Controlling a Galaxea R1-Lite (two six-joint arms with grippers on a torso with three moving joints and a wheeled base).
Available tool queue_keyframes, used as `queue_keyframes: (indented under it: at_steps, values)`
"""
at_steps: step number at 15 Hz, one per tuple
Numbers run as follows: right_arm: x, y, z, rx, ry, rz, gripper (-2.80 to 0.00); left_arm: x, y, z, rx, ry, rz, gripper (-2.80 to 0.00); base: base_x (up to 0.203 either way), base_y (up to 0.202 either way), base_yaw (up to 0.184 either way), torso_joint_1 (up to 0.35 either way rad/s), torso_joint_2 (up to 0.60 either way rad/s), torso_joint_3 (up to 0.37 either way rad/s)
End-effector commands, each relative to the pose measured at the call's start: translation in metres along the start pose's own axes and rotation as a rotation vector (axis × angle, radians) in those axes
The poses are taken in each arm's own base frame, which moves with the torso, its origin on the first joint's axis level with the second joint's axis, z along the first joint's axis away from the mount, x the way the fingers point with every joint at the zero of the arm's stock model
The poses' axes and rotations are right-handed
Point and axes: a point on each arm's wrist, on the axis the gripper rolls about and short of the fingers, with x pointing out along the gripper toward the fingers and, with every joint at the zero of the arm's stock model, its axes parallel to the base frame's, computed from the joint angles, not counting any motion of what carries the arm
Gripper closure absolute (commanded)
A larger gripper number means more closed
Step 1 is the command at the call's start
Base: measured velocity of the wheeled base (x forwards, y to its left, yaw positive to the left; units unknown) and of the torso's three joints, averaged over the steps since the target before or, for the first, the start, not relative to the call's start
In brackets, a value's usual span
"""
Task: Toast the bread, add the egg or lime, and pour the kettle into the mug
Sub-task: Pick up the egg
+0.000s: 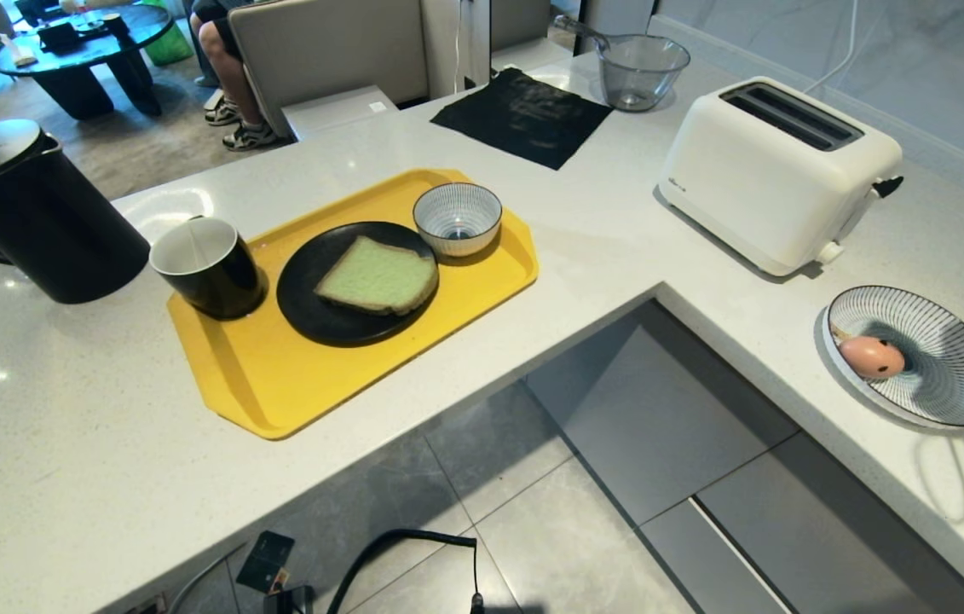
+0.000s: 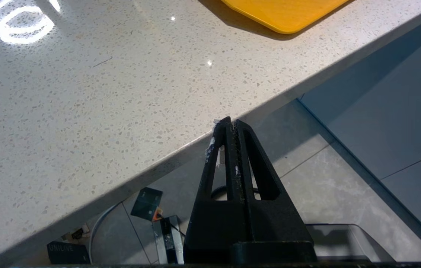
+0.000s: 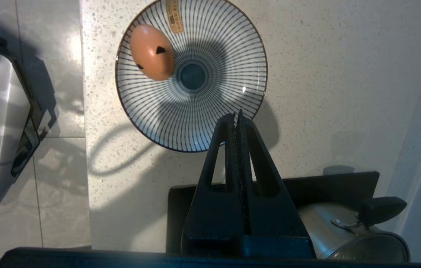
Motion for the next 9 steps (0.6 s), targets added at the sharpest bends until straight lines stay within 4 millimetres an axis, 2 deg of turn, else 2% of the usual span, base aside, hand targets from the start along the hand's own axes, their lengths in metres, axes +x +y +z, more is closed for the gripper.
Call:
queue_keyframes:
  at_steps: [1,5,9]
  values:
    - [0.004,-0.002,-0.002,0.004,0.013,0.008,0.0,0.001,0.0,-0.004,0.0,0.013,0.001,0.0,0.0,0.0,0.0,0.0,0.0,0.0]
    - [0.009,-0.004,-0.003,-0.022,0.028,-0.029,0.0,0.001,0.0,-0.004,0.0,0.013,0.001,0.0,0.0,0.0,0.0,0.0,0.0,0.0]
    - [0.029,-0.009,-0.01,-0.014,0.09,-0.006,0.0,0.001,0.0,-0.004,0.0,0.013,0.001,0.0,0.0,0.0,0.0,0.0,0.0,0.0]
